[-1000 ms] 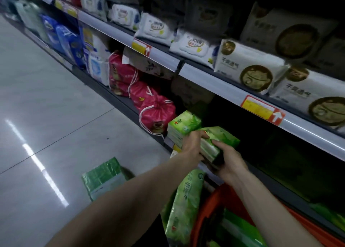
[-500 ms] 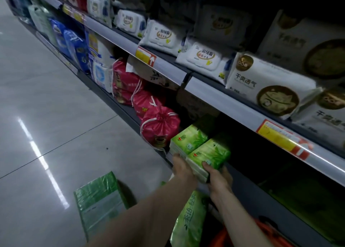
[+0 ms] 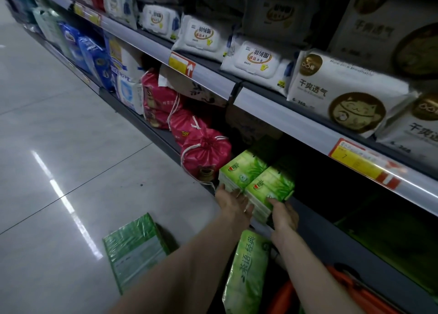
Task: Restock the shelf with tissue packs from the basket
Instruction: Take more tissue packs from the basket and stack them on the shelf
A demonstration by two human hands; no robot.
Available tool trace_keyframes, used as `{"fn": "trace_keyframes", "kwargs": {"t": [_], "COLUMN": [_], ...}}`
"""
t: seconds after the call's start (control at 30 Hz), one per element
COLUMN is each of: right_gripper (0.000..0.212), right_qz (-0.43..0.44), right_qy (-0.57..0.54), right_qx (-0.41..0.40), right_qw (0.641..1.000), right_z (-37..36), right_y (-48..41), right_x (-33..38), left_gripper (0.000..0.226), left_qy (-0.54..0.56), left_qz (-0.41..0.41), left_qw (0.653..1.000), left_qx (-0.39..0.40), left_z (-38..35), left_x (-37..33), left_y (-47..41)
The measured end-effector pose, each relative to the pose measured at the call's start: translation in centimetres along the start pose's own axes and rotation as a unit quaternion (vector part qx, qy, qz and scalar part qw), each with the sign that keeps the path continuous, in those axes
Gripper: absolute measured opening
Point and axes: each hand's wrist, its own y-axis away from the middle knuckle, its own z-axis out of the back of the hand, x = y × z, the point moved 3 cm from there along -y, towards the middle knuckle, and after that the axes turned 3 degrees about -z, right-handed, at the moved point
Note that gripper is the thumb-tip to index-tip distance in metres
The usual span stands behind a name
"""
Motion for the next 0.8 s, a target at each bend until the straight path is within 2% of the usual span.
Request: {"fn": "trace_keyframes", "kwargs": {"t": [0.07, 0.27, 0.4, 0.47, 0.73, 0.8], "right_gripper": [0.021, 0.020, 0.058, 0.065, 0.020, 0.023], "right_qz": [-0.026, -0.066, -0.085, -0.102, -0.092, -0.099], "right_qy": [-0.006, -0.054, -0.077, -0.078, -0.039, -0.013], "right_qx": [0.016, 0.040, 0.008, 0.013, 0.094, 0.143], "right_qw": [1.000, 0.996, 0.993, 0.992, 0.991, 0.985], "right_z": [0.2, 0.7, 0.8, 0.4, -0.6, -1.3], "right_y": [0.0, 0.7, 0.3, -1.0, 3.9, 5.1], "right_x": [0.0, -0.1, -1.3, -2.6, -2.3, -2.5], "left_gripper": [0.074, 0.070, 0.063, 0.063, 0.054, 0.052], "left_qy": [-0.002, -0.020, -0.026, -0.027, 0.039, 0.067], "left_qz": [0.011, -0.018, -0.056, -0.055, -0.051, -0.048], "left_qw": [1.000, 1.000, 0.998, 0.998, 0.998, 0.997], "left_qx": [0.010, 0.002, -0.015, -0.006, -0.006, -0.002], "left_z": [0.2, 0.9, 2.1, 2.6, 3.4, 3.2], "left_x": [-0.3, -1.9, -3.6, -4.3, -6.0, -6.4], "left_y": [-0.2, 0.4, 0.9, 1.4, 2.8, 3.2]}}
